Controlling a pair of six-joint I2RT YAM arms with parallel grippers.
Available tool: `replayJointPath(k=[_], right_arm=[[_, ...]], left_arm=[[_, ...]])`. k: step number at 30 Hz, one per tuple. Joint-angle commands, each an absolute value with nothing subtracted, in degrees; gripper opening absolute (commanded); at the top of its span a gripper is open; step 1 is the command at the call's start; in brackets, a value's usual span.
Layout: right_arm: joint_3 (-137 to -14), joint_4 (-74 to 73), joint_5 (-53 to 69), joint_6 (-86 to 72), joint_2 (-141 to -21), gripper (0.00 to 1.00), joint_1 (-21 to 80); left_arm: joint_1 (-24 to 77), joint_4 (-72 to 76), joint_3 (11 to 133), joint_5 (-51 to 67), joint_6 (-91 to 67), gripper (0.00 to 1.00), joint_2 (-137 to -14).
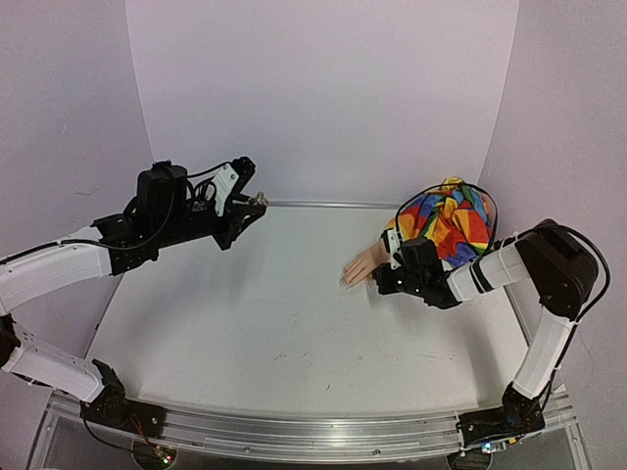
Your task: Paint the nails
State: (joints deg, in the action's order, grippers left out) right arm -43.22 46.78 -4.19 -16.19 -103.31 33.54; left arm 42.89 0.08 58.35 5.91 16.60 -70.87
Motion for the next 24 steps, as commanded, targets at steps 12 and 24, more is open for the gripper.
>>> replayJointPath(k=[12, 24], right_arm=[[-46.4, 48.9, -5.8, -14.7, -104.1, 0.0, 33.9], [-46.9, 47.4, -5.9, -15.5, -105.0, 0.0, 33.8]], left_arm=[[42.5, 3.1, 59.0, 6.0, 17.0, 0.0, -69.1], [42.5, 3.0, 58.9, 5.7, 17.1, 0.0, -68.8]])
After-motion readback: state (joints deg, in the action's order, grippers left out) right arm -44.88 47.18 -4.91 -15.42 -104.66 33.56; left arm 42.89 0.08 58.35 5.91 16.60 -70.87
